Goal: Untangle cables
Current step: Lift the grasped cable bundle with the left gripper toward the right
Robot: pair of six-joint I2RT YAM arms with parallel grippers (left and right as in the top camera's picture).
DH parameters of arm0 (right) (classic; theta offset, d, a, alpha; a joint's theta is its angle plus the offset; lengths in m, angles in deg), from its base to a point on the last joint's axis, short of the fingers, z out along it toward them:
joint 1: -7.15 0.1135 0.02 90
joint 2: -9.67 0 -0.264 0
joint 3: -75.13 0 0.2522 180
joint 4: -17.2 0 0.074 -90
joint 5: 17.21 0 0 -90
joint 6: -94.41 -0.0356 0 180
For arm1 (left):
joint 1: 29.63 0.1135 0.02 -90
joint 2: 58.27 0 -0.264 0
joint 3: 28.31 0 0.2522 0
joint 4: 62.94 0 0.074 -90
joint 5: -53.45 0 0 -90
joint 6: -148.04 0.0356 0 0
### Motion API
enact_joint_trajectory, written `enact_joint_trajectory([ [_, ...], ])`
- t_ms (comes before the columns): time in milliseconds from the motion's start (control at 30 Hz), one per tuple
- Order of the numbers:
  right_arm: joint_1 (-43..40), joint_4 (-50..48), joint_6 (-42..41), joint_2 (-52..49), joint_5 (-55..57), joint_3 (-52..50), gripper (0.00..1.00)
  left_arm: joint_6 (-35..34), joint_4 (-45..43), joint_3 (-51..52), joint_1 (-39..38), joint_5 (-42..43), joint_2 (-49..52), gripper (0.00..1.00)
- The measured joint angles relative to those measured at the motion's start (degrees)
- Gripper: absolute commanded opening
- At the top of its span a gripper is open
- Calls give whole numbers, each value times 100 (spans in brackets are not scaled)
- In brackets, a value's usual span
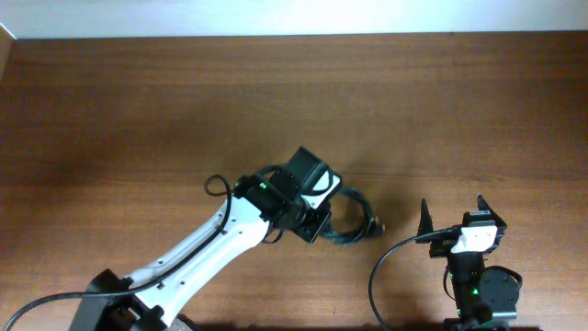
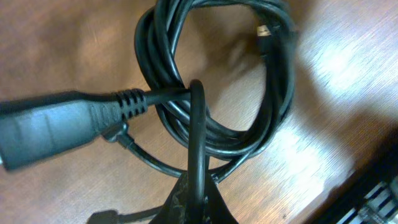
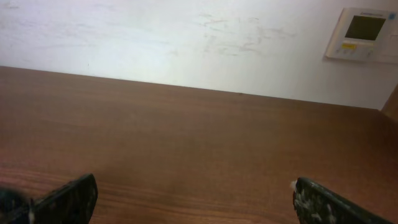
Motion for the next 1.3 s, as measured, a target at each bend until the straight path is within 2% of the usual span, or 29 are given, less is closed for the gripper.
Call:
enact_joint_trajectory([
  [100,0,0,0,0,-2,0,99,0,201,-398,0,2,-68,0],
  [333,0,-79,0,0,70,0,99,160,227,-446,0,284,-728,0],
  [467,0,-1047,-9,-4,-4,0,99,162,-295,-470,0,592,-835,0],
  [533,0,-1086,-339,-7,-111,39,99,153,-616,-479,0,874,-850,0],
  [667,0,271,-876,-7,-763,999,99,136,-994,-479,0,1180,-857,0],
  [833,0,2933,-994,-22,-1126,2896,99,136,-1342,-479,0,1252,-857,0],
  [900,0,3609,-999,-46,-1213,3615,99,136,-1635,-479,0,1390,-857,0],
  [1000,0,3759,-994,-50,-1803,4061,99,133,-2210,-481,2,2096,-879,0],
  [1100,0,3762,-999,-52,-2623,4087,98,192,-2337,-490,0,3165,-901,0],
  [1133,0,3775,-1001,-50,-2881,4087,92,289,-2321,-490,0,3484,-901,0],
  [1167,0,3821,-994,-50,-3198,4087,93,411,-2295,-490,0,3873,-901,0],
  [1300,0,4041,-1034,-52,-3545,4087,97,1123,-1652,-509,44,4299,-909,0],
])
